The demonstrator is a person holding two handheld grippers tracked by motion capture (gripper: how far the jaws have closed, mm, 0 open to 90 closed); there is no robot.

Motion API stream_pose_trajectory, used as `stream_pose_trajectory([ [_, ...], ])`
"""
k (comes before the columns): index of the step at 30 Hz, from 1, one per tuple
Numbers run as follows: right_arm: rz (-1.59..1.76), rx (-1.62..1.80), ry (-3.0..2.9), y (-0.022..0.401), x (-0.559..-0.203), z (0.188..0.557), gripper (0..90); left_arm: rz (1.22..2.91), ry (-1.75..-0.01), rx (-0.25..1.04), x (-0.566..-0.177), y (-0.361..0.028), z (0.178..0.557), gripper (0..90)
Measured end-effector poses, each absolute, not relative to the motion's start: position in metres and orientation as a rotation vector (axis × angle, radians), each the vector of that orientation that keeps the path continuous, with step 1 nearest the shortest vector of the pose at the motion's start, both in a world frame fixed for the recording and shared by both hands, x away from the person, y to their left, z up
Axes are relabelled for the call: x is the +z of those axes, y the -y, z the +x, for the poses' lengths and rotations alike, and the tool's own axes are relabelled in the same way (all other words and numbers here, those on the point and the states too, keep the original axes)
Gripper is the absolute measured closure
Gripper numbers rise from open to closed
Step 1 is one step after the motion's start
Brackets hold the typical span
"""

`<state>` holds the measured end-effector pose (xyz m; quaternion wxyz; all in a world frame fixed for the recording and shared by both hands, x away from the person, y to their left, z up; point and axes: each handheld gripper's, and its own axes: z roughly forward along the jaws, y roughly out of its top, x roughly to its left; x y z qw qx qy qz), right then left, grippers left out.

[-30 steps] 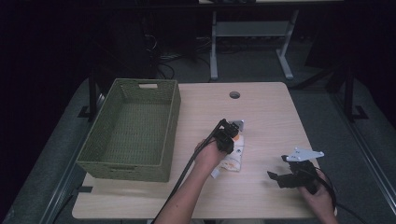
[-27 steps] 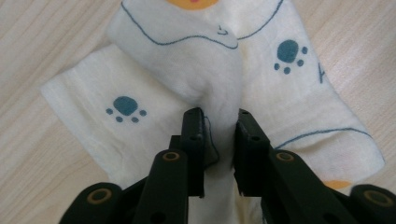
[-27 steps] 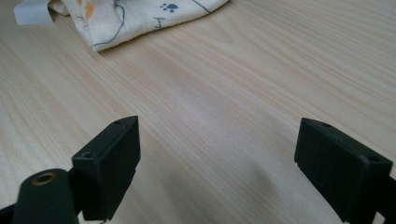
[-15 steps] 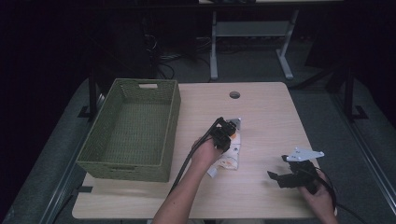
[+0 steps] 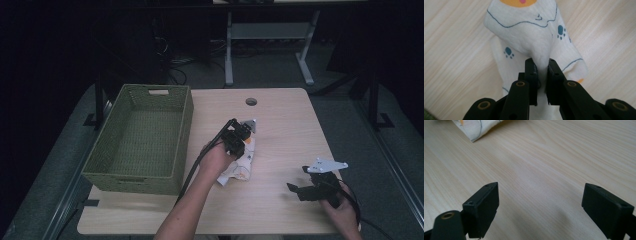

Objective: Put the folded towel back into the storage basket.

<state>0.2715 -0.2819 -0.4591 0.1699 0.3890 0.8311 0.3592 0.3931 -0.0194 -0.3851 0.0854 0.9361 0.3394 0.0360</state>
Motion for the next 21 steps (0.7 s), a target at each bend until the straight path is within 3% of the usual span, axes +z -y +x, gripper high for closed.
stream_pose_trajectory([
  [21, 1.129, 1.015, -2.352, 0.283, -0.459, 0.271, 13.9, 2.741, -1.059, 0.145, -0.312, -0.012, 0.384, 82.2],
])
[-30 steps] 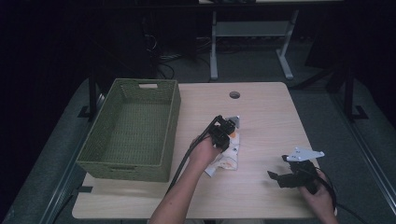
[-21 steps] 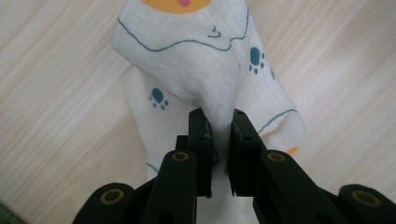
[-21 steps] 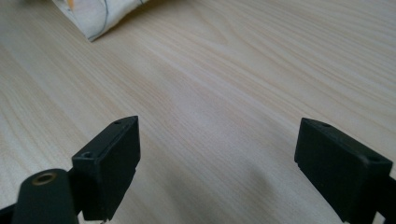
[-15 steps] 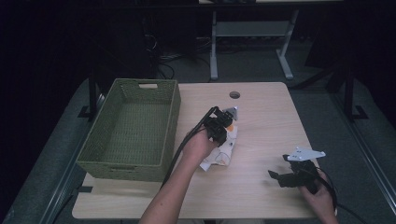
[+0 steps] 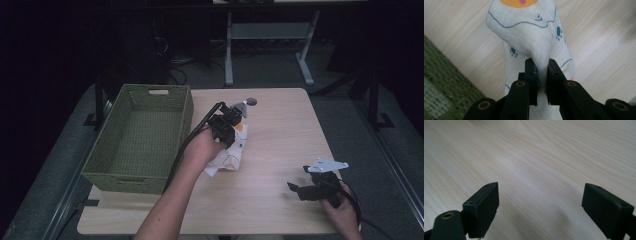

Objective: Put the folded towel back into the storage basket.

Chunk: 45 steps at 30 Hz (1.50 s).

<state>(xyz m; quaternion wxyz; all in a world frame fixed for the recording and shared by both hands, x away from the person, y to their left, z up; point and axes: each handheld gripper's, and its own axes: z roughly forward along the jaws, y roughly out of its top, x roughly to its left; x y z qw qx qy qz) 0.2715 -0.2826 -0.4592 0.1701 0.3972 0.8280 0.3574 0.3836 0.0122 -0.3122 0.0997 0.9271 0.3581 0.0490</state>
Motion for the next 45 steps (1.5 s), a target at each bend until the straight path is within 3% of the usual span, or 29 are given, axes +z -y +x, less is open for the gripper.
stream_pose_trajectory([
  [22, 1.144, 1.000, -2.353, 0.284, -0.461, 0.273, 13.9, 2.680, -1.139, 0.182, -0.258, -0.070, 0.378, 82.2],
  [45, 1.149, 0.966, -2.370, 0.284, -0.465, 0.276, 13.9, 2.632, -1.257, 0.183, -0.232, -0.139, 0.385, 82.2],
])
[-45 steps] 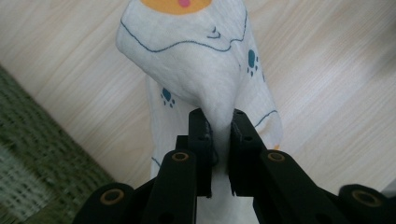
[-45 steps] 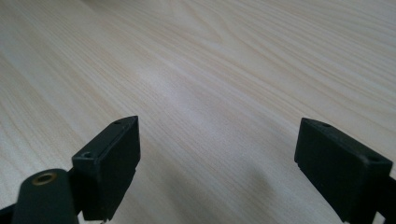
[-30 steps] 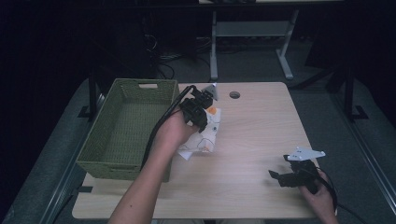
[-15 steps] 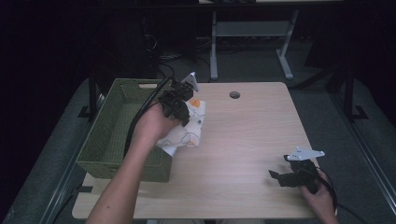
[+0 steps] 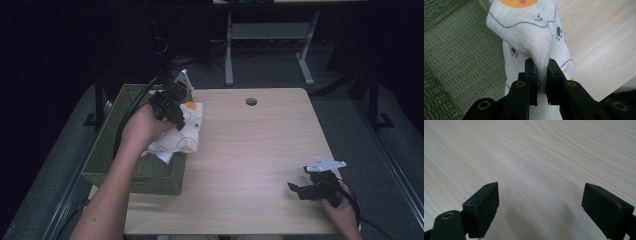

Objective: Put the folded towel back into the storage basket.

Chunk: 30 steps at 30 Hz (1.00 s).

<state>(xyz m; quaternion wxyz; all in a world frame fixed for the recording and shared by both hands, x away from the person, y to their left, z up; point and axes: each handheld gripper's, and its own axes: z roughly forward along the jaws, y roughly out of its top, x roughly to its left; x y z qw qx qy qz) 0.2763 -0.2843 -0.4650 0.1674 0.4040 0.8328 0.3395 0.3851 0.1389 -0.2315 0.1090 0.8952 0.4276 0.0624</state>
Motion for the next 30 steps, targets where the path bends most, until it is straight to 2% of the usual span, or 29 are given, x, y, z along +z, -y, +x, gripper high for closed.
stream_pose_trajectory([
  [16, 1.164, 0.965, -2.364, 0.286, -0.466, 0.277, 13.9, 2.598, -1.352, 0.170, -0.229, -0.185, 0.391, 82.1],
  [30, 1.160, 0.956, -2.367, 0.287, -0.466, 0.277, 13.9, 2.602, -1.372, 0.123, -0.246, -0.211, 0.401, 81.9],
])
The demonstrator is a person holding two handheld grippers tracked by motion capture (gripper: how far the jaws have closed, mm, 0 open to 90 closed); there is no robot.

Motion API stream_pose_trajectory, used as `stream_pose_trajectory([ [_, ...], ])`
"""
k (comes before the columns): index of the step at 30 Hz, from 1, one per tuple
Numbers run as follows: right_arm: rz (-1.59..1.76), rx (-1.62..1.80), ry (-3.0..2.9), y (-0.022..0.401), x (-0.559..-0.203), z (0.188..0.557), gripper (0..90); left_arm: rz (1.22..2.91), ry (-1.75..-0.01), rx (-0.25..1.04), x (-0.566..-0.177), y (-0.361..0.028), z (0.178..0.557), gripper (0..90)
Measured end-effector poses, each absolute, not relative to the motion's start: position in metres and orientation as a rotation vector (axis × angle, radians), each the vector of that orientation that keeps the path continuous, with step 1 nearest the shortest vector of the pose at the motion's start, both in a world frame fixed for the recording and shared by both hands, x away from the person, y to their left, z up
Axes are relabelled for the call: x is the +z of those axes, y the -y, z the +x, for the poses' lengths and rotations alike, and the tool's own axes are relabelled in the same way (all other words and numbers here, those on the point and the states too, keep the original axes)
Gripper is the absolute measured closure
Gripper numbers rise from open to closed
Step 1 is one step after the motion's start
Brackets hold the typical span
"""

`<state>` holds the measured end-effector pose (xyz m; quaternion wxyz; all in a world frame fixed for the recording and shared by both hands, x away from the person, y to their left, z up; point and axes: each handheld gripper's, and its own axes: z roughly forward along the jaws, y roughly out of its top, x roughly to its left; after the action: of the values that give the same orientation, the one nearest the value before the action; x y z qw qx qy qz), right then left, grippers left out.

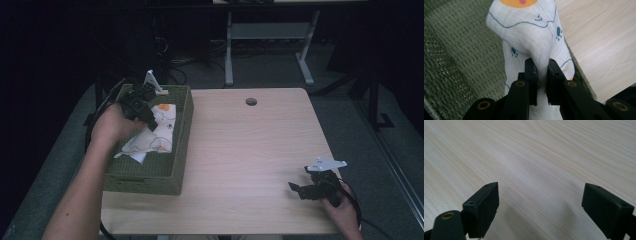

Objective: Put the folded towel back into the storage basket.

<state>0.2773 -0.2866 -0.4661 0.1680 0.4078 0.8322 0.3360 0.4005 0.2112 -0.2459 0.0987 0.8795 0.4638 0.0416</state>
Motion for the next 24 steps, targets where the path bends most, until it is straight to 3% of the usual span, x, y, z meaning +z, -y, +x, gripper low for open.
stream_pose_trajectory([
  [24, 1.185, 0.934, -2.350, 0.287, -0.467, 0.278, 13.9, 2.640, -1.348, 0.024, -0.300, -0.250, 0.427, 81.3],
])
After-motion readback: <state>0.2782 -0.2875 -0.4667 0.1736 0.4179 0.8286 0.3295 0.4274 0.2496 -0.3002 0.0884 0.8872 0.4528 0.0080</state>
